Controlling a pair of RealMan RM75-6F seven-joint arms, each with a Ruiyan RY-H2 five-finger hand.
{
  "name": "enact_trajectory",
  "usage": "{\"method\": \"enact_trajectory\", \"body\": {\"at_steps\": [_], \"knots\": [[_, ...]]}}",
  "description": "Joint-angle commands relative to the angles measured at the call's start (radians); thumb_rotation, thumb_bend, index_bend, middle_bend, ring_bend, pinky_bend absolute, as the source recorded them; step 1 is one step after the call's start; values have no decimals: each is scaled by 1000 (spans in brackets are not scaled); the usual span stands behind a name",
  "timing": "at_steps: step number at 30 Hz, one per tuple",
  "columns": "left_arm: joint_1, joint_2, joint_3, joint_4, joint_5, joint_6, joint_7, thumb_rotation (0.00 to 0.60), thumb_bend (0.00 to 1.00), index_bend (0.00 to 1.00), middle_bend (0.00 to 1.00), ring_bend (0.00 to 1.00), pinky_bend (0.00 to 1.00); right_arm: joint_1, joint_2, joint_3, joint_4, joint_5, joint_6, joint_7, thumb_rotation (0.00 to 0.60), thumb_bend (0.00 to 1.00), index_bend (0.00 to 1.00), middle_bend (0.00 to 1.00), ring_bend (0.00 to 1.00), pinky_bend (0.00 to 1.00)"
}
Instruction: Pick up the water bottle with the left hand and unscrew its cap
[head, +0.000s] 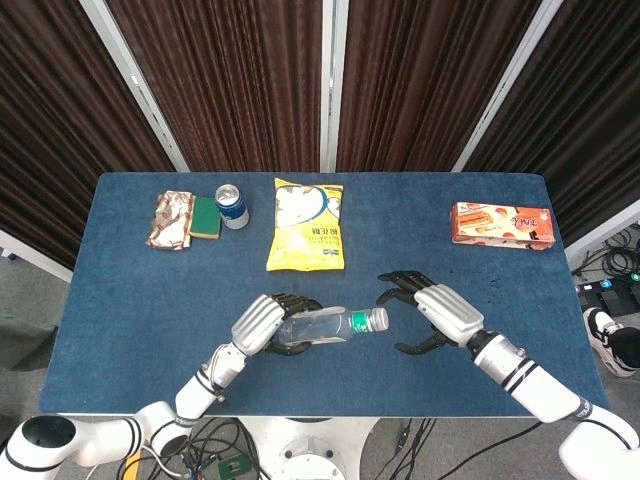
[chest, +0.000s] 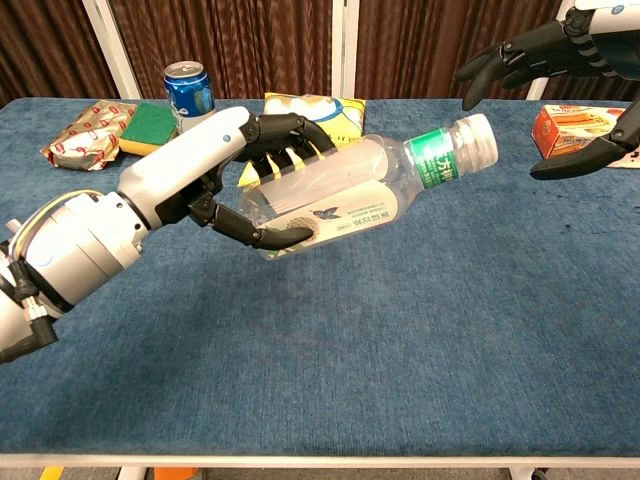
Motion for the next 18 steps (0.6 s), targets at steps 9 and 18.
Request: {"method": "enact_trajectory", "body": {"at_steps": [9, 18], "knots": [[-2, 5, -7, -4, -12, -7, 0, 600, 350, 483, 488, 448, 512, 6, -10, -10, 1, 11, -17, -19, 600, 101, 272, 61, 0, 0], [-4, 1, -5, 4, -12, -11, 0, 600, 350, 484, 488, 448, 512, 5, 3, -8, -11, -7, -2, -8, 600, 101, 272, 61, 0, 0]]}}
